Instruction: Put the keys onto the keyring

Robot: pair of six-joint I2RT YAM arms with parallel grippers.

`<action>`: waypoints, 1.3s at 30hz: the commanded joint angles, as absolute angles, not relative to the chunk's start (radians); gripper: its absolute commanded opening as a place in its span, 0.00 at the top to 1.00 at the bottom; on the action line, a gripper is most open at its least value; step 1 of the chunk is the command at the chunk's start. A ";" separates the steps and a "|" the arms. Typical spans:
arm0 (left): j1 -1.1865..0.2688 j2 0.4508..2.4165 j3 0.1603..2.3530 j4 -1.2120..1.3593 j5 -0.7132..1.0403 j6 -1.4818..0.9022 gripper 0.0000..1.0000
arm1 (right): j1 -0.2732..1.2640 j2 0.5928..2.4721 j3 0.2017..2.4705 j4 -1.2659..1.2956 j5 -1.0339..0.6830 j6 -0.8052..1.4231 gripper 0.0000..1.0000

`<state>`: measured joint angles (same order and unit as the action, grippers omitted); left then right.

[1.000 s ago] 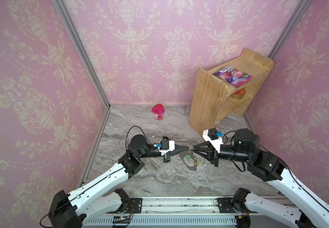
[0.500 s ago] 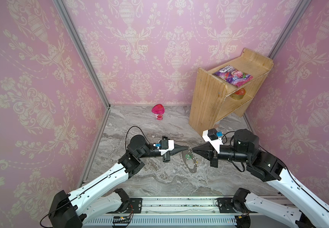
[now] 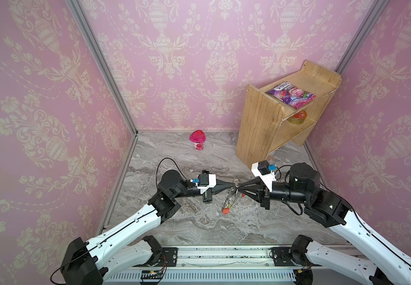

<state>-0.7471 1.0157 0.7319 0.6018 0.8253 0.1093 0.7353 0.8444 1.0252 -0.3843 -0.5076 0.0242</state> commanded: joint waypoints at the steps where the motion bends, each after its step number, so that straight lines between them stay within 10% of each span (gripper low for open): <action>1: -0.745 0.997 0.739 0.667 0.829 0.083 1.00 | 0.736 0.806 1.045 -0.429 -0.443 0.001 0.77; 39: -0.745 0.998 0.739 0.695 0.848 0.054 1.00 | 0.768 0.857 1.054 -0.307 -0.517 -0.052 0.82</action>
<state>-0.7471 1.0153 0.7319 0.6399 0.8326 0.0792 0.7616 0.8608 1.0664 -0.3302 -0.5133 -0.0338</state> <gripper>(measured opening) 0.044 0.187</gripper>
